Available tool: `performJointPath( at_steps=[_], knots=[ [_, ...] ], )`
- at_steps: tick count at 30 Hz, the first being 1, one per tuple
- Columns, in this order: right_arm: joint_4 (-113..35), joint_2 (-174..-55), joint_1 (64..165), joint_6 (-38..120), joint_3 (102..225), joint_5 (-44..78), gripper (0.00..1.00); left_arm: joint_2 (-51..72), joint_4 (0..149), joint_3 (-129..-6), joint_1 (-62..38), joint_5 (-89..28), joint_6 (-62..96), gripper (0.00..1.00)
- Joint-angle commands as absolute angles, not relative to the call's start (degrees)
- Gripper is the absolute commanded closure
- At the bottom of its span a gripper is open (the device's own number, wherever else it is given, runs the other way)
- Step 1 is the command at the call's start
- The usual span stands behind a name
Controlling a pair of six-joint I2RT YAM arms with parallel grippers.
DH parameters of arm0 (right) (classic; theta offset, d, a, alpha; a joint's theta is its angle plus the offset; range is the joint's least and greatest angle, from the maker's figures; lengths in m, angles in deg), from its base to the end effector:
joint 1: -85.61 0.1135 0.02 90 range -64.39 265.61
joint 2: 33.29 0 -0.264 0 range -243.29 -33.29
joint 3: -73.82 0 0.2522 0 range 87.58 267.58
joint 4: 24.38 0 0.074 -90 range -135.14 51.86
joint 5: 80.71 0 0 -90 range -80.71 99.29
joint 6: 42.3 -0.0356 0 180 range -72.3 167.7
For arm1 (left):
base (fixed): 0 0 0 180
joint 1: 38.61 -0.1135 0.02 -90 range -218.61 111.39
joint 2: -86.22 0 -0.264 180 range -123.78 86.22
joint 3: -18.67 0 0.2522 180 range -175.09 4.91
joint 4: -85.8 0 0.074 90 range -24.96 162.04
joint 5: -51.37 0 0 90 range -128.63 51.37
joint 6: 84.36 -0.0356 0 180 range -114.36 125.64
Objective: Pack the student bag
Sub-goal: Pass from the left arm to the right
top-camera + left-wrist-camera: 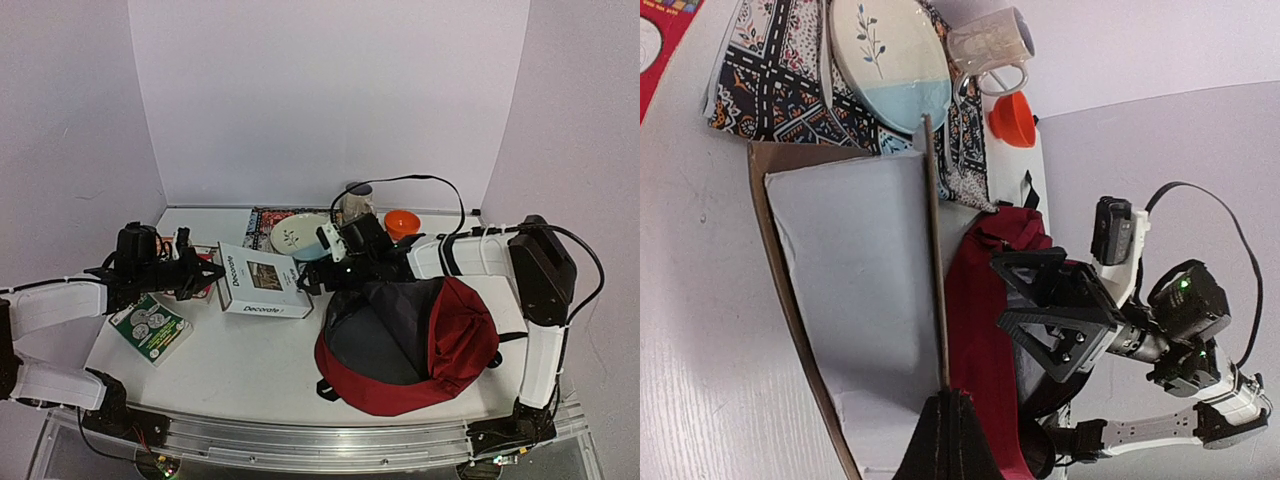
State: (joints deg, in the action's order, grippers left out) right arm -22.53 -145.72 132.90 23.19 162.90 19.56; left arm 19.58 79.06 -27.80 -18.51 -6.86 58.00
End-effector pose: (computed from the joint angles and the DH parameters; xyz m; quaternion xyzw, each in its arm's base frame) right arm 0.3031 0.3377 0.2176 -0.2120 0.7971 0.3886 0.4107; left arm 0.2237 -0.1018 0.2217 -0.0902 0.8272 -0.4856 0.2680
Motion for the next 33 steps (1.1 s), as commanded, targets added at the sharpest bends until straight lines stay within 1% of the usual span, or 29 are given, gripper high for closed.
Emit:
performJointPath(
  at_steps=[1, 3, 6, 13, 19, 25, 33],
  knots=[
    [-19.9, -141.9, 132.7, 23.7, 162.4, 22.5, 0.06, 23.6, 81.4, -27.4, -18.9, -9.5, 61.5, 1.0],
    [-18.7, -141.3, 133.3, 25.9, 162.0, 22.5, 0.06, 24.4, 81.4, -27.1, -18.9, -10.4, 62.9, 1.0],
    [-16.9, -140.1, 135.6, 32.5, 161.1, 18.6, 0.05, 24.7, 81.3, -26.8, -18.9, -11.1, 64.4, 1.0],
    [-10.5, -141.1, 141.2, 51.3, 158.5, 6.3, 0.02, 24.1, 81.0, -27.4, -18.8, -9.7, 65.3, 1.0],
    [1.9, -144.0, 146.9, 67.2, 155.1, -4.7, 0.02, 24.4, 80.8, -27.4, -18.8, -9.7, 65.5, 1.0],
    [9.8, -148.4, 149.7, 74.2, 156.2, -8.7, 0.02, 24.3, 80.7, -27.5, -18.8, -9.4, 65.7, 1.0],
    [10.5, -154.0, 150.9, 77.4, 160.3, -10.9, 0.03, 24.6, 80.7, -27.4, -18.8, -9.1, 66.3, 1.0]
  ],
)
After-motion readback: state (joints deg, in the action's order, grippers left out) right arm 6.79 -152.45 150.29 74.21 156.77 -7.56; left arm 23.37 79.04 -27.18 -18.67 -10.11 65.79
